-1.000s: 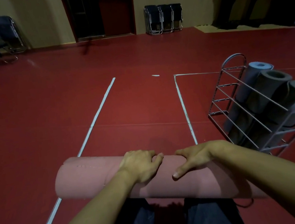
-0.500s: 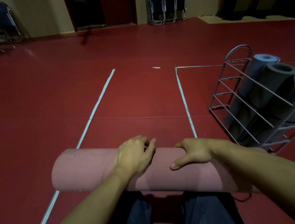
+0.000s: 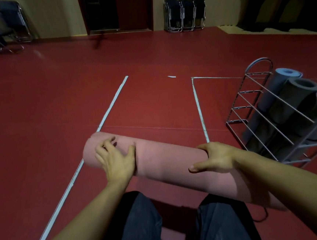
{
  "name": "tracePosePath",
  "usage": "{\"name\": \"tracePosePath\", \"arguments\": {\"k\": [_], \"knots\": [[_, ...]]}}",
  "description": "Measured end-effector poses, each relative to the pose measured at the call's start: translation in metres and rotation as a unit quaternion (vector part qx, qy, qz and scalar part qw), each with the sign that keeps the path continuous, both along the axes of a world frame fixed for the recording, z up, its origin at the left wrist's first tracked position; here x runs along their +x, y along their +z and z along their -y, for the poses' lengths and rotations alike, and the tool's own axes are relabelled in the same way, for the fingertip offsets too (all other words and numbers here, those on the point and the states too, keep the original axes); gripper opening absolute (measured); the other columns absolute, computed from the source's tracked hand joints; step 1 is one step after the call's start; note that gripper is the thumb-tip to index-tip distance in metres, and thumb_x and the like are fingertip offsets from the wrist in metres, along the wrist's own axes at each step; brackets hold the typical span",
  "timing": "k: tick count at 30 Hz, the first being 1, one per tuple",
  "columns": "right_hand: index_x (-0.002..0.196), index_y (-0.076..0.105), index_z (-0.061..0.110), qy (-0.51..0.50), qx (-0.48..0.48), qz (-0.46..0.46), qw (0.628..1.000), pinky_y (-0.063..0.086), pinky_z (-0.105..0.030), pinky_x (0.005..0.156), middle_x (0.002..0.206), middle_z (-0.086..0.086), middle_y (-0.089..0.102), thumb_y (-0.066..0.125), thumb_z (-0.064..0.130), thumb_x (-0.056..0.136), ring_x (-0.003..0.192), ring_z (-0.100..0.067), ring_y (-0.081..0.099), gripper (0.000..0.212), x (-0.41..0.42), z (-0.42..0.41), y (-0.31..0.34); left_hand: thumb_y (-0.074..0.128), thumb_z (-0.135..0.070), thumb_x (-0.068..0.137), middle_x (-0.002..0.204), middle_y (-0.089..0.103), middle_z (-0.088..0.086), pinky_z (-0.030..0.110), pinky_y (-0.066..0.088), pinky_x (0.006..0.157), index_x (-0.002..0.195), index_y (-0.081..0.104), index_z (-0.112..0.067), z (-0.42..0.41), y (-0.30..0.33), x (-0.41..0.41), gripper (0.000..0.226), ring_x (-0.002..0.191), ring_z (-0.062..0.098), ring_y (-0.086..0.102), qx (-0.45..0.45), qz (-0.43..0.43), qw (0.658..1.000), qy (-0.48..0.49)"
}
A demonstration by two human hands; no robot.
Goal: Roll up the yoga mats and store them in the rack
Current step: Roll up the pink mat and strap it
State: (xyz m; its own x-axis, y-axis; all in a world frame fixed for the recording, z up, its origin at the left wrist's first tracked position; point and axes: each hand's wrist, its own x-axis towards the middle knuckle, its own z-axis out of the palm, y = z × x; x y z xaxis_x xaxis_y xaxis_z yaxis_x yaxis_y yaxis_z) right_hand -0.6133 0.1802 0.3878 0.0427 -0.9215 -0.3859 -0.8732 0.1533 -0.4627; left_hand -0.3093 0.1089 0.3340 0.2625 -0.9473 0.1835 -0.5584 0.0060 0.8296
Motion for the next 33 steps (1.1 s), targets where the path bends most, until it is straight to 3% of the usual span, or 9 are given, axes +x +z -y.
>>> {"name": "tracePosePath", "arguments": {"k": [6,12,15,18,21,25,29,31,33], "knots": [[0.109,0.069,0.039,-0.042,-0.043,-0.109,0.992,0.054,-0.041,0.093,0.102,0.012,0.071,0.063,0.101,0.043,0.098,-0.020,0.066,0.091,0.021,0.016,0.026,0.082,-0.040,0.082,0.146,0.030,0.018,0.048,0.023,0.120,0.142,0.039,-0.013,-0.015,0.007,-0.033,0.079,0.137,0.040,0.027,0.048,-0.102,0.994,0.007],[0.093,0.079,0.014,-0.203,-0.067,0.059,0.975,0.060,-0.041,0.076,0.088,-0.007,0.079,0.072,0.096,0.038,0.084,-0.027,0.075,0.098,0.026,0.027,0.032,0.065,-0.099,0.046,0.150,0.034,0.002,0.059,0.044,0.110,0.147,0.022,-0.043,-0.049,-0.005,-0.063,0.123,0.136,0.030,0.043,0.209,-0.245,0.935,-0.149],[0.103,0.078,0.007,-0.300,-0.073,0.166,0.937,0.060,-0.034,0.070,0.095,-0.009,0.078,0.078,0.090,0.042,0.080,-0.025,0.076,0.103,0.027,0.031,0.036,0.066,-0.090,0.056,0.148,0.042,-0.006,0.059,0.053,0.099,0.152,0.013,-0.054,-0.065,-0.004,-0.071,0.115,0.128,0.023,0.051,0.297,-0.334,0.863,-0.237],[0.127,0.070,0.012,-0.345,-0.042,0.279,0.895,0.058,-0.046,0.094,0.117,-0.010,0.074,0.079,0.089,0.039,0.098,-0.030,0.074,0.117,0.031,0.037,0.039,0.073,-0.088,0.058,0.146,0.048,-0.019,0.052,0.057,0.094,0.149,0.013,-0.062,-0.073,0.000,-0.082,0.111,0.131,0.020,0.054,0.312,-0.385,0.811,-0.311],[0.127,0.070,0.017,-0.320,0.030,0.377,0.869,0.062,-0.043,0.086,0.112,-0.011,0.077,0.068,0.083,0.071,0.096,-0.029,0.076,0.086,0.041,0.030,0.048,0.082,-0.072,0.066,0.149,0.050,-0.015,0.043,0.050,0.108,0.146,0.019,-0.058,-0.071,0.012,-0.088,0.103,0.128,0.011,0.060,0.245,-0.425,0.814,-0.310],[0.126,0.070,0.013,-0.304,0.086,0.405,0.858,0.058,-0.044,0.095,0.111,-0.013,0.077,0.068,0.076,0.079,0.102,-0.028,0.075,0.078,0.040,0.018,0.041,0.068,-0.040,0.094,0.140,0.058,-0.002,0.026,0.060,0.079,0.154,0.029,-0.041,-0.065,0.037,-0.086,0.071,0.103,0.006,0.072,0.208,-0.492,0.798,-0.279],[0.102,0.072,-0.001,-0.303,0.077,0.389,0.866,0.057,-0.041,0.078,0.085,-0.015,0.075,0.059,0.048,0.099,0.074,-0.024,0.072,0.051,0.018,0.010,0.022,0.076,-0.057,0.085,0.142,0.062,0.015,0.051,0.048,0.111,0.143,0.058,-0.022,-0.061,0.051,-0.084,0.071,0.128,0.028,0.062,0.240,-0.504,0.767,-0.316],[0.115,0.073,0.001,-0.330,0.080,0.410,0.847,0.060,-0.039,0.083,0.105,-0.014,0.074,0.080,0.053,0.082,0.086,-0.019,0.071,0.062,-0.008,0.013,-0.011,0.070,-0.064,0.087,0.140,0.064,0.013,0.052,0.039,0.118,0.142,0.061,-0.018,-0.064,0.053,-0.085,0.073,0.133,0.029,0.058,0.246,-0.484,0.773,-0.327],[0.083,0.082,0.005,-0.336,0.095,0.413,0.841,0.061,-0.028,0.067,0.094,-0.017,0.074,0.092,0.042,0.064,0.068,-0.011,0.072,0.044,-0.002,0.005,-0.016,0.055,-0.062,0.098,0.129,0.072,0.009,0.047,0.043,0.115,0.124,0.076,-0.021,-0.066,0.052,-0.082,0.053,0.124,0.024,0.065,0.258,-0.474,0.788,-0.295]]}}
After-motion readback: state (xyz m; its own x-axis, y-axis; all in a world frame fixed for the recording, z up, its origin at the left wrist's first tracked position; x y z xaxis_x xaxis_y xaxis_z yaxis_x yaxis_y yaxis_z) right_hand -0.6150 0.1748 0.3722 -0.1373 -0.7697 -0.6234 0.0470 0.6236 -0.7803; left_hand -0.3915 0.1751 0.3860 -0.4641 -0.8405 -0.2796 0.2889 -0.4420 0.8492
